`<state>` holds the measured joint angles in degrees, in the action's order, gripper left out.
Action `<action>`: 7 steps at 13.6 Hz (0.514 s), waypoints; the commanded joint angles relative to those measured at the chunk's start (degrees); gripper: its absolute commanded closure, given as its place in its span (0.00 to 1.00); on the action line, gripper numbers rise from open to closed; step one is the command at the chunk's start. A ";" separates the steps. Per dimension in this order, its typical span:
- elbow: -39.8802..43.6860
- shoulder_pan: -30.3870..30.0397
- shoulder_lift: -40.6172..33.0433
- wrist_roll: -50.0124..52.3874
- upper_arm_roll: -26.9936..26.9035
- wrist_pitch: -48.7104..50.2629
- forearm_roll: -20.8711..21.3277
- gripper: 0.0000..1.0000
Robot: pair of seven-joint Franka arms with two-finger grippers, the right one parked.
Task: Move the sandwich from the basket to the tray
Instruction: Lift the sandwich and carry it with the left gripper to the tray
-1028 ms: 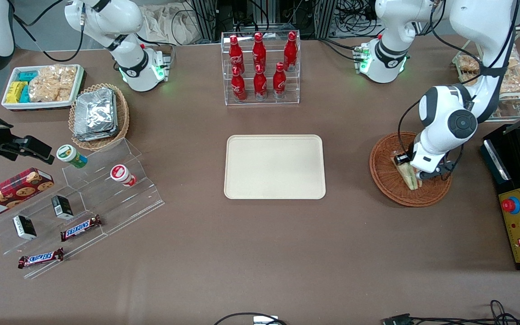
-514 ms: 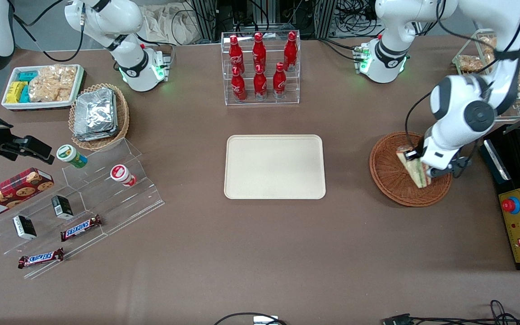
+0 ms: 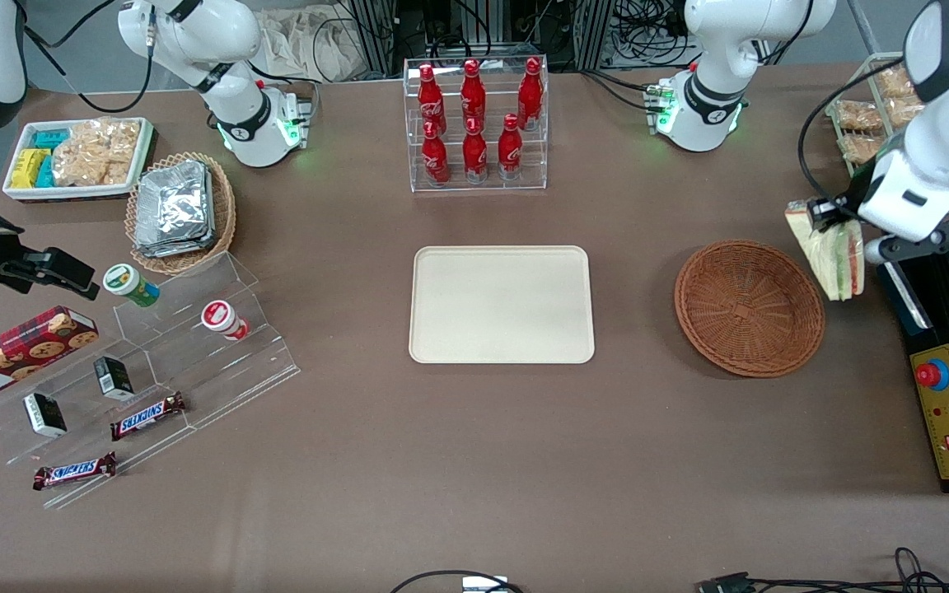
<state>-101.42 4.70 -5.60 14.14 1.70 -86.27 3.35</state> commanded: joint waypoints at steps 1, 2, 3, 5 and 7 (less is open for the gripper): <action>7.01 0.14 3.22 -1.23 4.87 3.91 -0.44 1.00; 8.33 0.14 4.09 -0.09 8.11 4.70 -1.58 1.00; 9.30 0.14 4.62 3.22 11.53 5.41 -2.98 1.00; 9.92 0.22 5.86 11.31 19.35 5.33 -4.57 1.00; 11.58 0.31 9.53 18.52 27.53 4.63 -5.01 1.00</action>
<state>-93.85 5.32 -0.29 27.00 22.94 -82.99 -1.31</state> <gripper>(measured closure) 0.806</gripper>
